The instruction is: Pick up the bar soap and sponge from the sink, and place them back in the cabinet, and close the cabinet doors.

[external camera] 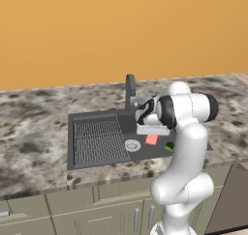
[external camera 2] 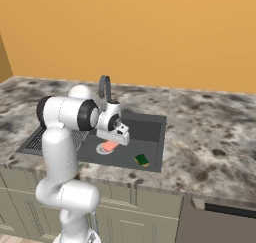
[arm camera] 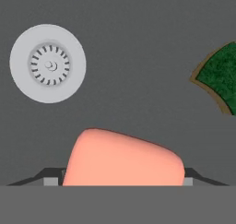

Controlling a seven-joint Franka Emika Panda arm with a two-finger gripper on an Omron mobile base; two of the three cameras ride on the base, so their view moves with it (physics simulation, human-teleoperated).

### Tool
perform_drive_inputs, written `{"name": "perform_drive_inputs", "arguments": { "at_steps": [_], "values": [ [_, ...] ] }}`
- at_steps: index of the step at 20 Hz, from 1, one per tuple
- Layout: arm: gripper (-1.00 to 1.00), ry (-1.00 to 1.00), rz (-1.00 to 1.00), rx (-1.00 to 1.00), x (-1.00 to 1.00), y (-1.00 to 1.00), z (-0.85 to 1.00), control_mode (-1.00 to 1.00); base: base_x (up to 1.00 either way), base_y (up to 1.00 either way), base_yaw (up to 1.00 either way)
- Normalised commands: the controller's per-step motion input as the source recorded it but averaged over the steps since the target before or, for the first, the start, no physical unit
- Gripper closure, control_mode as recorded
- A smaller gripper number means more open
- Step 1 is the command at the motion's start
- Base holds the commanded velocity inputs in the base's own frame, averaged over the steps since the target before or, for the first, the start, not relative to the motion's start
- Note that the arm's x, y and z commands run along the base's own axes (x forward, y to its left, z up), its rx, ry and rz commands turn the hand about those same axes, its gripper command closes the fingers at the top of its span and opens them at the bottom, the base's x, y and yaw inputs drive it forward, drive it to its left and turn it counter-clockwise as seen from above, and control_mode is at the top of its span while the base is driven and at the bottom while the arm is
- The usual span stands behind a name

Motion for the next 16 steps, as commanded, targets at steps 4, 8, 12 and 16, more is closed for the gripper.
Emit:
{"name": "perform_drive_inputs", "arguments": {
  "at_steps": [4, 8, 12, 16],
  "values": [
    [1.0, -0.02, 0.04, 0.0, -0.13, -0.17, 0.32, -1.0, 0.0, 0.0, 0.0],
    [1.0, -0.04, 0.03, 0.0, -0.24, -0.03, 0.45, -1.0, 0.0, 0.0, 0.0],
    [1.0, -0.04, 0.04, 0.0, -0.43, 0.0, 0.53, -1.0, 0.0, 0.0, 0.0],
    [1.0, -0.04, 0.03, -0.02, -0.54, 0.0, 0.51, -1.0, 0.0, 0.0, 0.0]
  ]
}}
